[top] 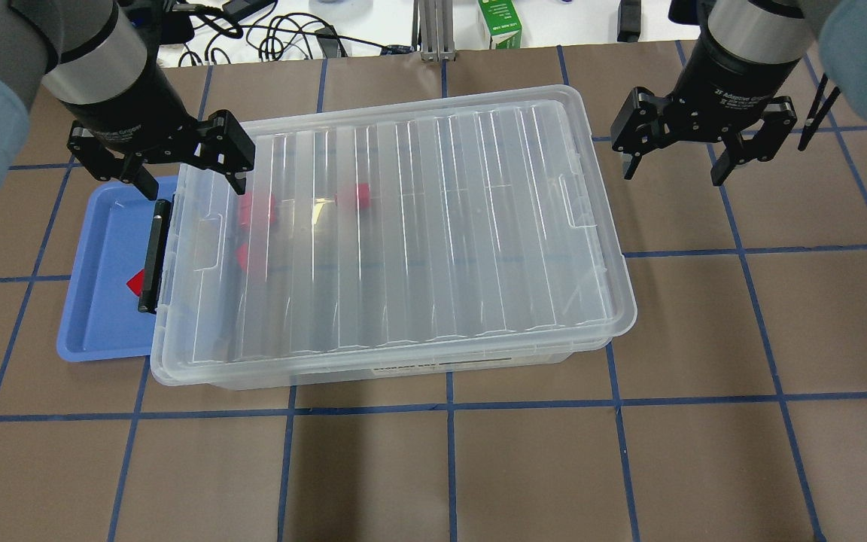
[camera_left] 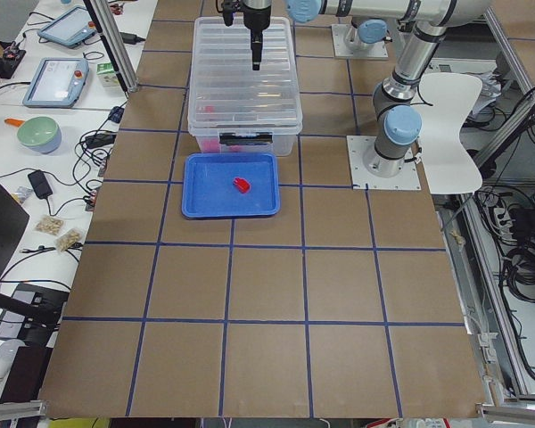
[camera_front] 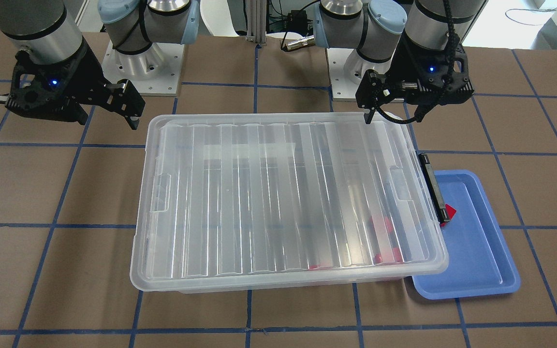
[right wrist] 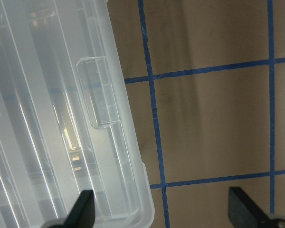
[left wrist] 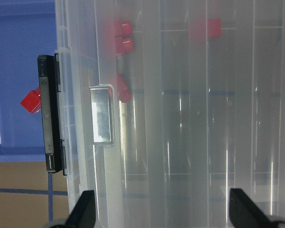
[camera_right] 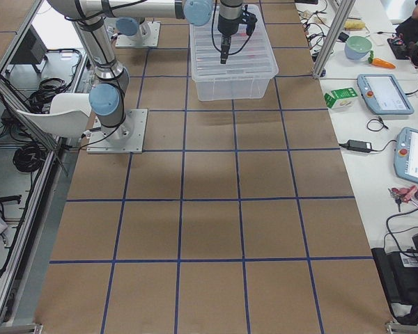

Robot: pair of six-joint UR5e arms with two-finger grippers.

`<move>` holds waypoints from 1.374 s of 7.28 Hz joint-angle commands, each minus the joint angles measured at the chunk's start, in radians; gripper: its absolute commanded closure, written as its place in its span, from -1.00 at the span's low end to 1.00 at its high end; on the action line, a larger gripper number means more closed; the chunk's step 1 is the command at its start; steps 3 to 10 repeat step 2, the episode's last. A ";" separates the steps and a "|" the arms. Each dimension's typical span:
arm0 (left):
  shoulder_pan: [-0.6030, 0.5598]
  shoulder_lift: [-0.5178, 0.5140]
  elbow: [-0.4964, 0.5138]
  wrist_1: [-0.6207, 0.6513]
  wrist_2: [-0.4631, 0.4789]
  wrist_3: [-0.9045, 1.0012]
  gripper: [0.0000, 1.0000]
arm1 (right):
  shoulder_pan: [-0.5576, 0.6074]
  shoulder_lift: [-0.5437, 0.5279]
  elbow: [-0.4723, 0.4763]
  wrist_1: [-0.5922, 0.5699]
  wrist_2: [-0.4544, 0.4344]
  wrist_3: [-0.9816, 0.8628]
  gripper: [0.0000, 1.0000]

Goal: Place red block in blue tray from box

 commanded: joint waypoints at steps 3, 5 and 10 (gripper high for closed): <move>-0.001 0.005 -0.006 -0.001 0.001 0.001 -1.00 | 0.004 -0.007 0.001 -0.007 -0.049 0.002 -1.00; -0.001 0.005 -0.006 -0.001 0.001 0.001 -1.00 | 0.004 -0.007 0.001 -0.007 -0.049 0.002 -1.00; -0.001 0.005 -0.006 -0.001 0.001 0.001 -1.00 | 0.004 -0.007 0.001 -0.007 -0.049 0.002 -1.00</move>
